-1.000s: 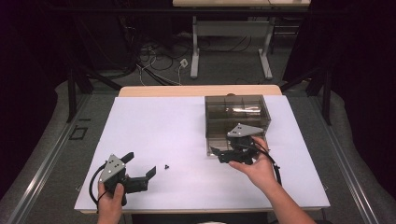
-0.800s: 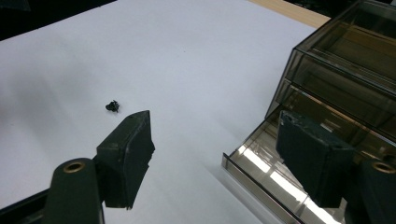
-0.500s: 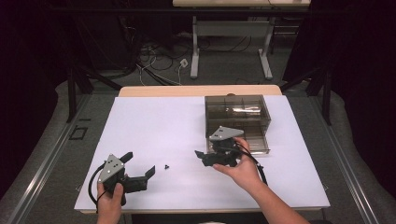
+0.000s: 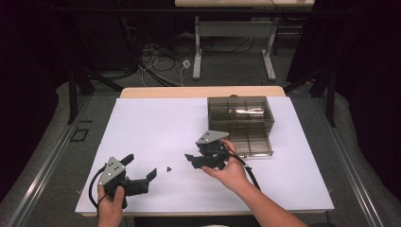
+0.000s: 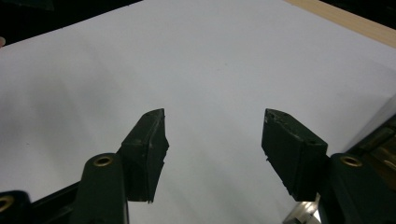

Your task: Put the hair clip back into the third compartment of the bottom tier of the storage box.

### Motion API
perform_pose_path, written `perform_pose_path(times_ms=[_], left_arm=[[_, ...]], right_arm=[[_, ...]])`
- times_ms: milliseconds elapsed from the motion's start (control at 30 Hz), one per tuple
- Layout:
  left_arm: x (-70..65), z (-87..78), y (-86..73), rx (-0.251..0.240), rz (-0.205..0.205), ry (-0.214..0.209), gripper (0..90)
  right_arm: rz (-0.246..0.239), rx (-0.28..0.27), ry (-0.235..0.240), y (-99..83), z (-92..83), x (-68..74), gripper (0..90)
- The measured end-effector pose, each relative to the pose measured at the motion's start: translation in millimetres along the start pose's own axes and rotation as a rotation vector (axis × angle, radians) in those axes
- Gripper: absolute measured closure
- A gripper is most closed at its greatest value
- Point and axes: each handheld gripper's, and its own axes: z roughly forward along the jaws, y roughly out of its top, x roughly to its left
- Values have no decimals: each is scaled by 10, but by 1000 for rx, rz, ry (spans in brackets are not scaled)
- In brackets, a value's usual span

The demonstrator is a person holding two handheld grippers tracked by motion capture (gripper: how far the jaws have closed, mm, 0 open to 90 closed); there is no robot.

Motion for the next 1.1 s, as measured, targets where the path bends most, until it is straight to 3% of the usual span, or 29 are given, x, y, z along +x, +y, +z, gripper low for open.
perform_pose_path(times_ms=[300, 533, 733, 967, 1100], left_arm=[[3, 40, 0, 4, -1, -7, 4], [-8, 29, 4, 10, 5, -11, 4], [3, 34, 2, -3, -6, -7, 4], [13, 42, 3, 8, -7, -14, 4], [5, 40, 6, 6, -1, -13, 4]], right_arm=[[-22, 49, 54, -59, 256, 53, 458], [-3, 58, 67, -114, 393, 120, 498], [-34, 105, 74, -157, 548, 151, 539], [9, 102, 101, -169, 656, 130, 552], [6, 104, 114, -169, 686, 166, 561]])
